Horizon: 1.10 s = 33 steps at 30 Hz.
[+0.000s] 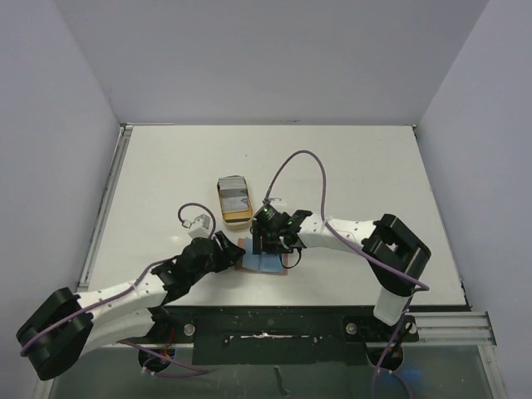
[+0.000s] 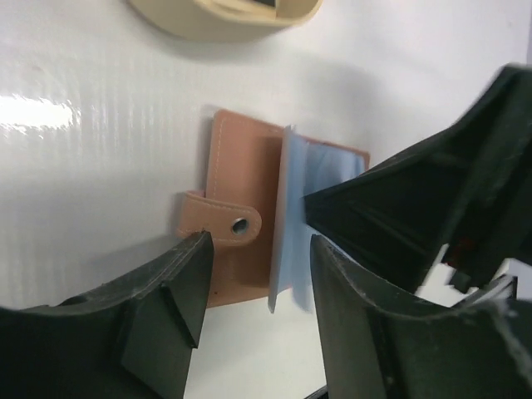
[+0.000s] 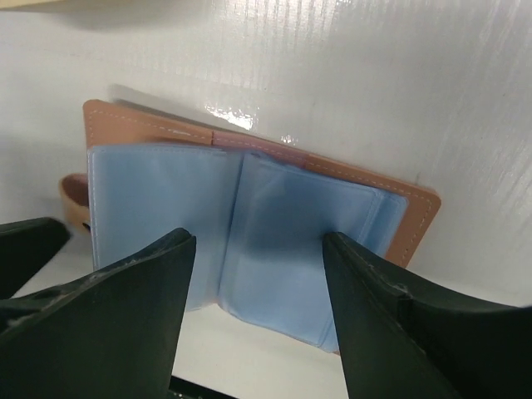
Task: Put the credit cards into the card holder
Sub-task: Open the card holder at the center of the board, then pick up the credit card from the storage box.
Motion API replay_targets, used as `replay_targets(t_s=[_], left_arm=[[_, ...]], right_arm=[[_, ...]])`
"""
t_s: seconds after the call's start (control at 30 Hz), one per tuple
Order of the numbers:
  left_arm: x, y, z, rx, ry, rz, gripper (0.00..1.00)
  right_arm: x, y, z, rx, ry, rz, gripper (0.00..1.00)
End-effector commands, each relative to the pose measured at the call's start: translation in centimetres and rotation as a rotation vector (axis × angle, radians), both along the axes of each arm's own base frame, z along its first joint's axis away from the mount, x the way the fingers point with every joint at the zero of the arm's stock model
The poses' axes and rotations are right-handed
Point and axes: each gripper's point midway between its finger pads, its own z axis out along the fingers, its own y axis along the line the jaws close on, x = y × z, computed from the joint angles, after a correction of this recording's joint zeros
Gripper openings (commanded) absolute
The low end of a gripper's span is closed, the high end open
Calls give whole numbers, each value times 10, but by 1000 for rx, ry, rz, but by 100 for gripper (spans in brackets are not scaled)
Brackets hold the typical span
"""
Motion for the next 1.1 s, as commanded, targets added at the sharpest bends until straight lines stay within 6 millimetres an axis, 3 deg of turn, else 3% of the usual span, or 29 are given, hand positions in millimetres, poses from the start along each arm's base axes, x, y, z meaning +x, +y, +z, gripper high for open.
replay_targets(t_s=[0.0,0.13,0.3,0.5,0.57,0.8,1.07], left_arm=[[21,28,43,128,-115,100,51],[33,61,73,257,-194,149,57],[61,97,108,343,-273,179,57],[104,120,149,457,-422,106,55],[121,121,160,486,-449,50,55],[162,108,166,547,-419,-155,54],[204,87,151,656,-445,-405,56]], right_arm=[[8,-8,-2,-121,-59,-12,64],[6,-12,-10,-199,-70,11,65],[6,-13,-19,-242,-73,42,65],[4,-15,-20,-273,-91,102,66],[5,-14,-16,-259,-108,107,66],[2,-7,0,-169,-153,146,65],[3,-2,12,-132,-191,172,65]])
